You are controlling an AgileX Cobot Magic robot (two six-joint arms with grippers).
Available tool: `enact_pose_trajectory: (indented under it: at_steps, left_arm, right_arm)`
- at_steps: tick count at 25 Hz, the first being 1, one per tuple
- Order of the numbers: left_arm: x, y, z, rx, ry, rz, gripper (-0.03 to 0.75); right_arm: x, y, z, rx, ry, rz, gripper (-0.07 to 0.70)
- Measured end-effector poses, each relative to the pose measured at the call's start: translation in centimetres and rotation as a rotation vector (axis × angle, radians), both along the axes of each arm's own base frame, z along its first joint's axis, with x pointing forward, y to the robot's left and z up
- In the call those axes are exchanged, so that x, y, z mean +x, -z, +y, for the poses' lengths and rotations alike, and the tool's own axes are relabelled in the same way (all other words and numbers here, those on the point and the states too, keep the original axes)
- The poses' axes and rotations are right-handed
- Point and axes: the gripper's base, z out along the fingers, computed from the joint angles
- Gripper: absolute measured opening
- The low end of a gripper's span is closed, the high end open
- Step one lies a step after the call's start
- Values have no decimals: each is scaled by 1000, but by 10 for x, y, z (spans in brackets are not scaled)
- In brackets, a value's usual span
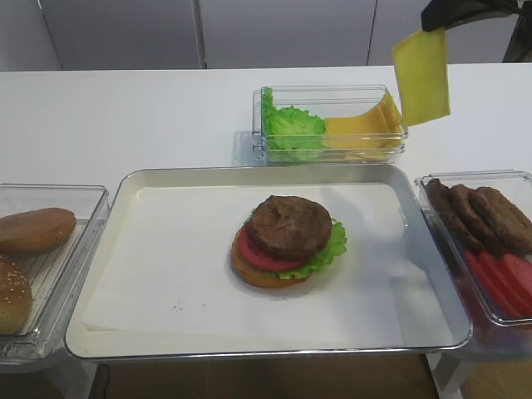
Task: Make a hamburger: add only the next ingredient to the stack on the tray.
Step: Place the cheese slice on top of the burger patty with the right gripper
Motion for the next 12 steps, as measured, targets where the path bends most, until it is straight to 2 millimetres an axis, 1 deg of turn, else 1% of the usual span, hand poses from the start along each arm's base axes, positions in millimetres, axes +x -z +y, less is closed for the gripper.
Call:
enact_pose_trajectory:
  at_steps: [2,6,12]
  left_arm:
    - [0,0,0,0,0,0,428]
    - [0,0,0,0,0,0,428]
    - [0,0,0,0,0,0,428]
  right_arm:
    - [-4,-3,5,0,-20,-4,40]
    - [-15,-9,22,-1,-82,-16,39]
    - [-24,-9,49,-4,-173,-6,39]
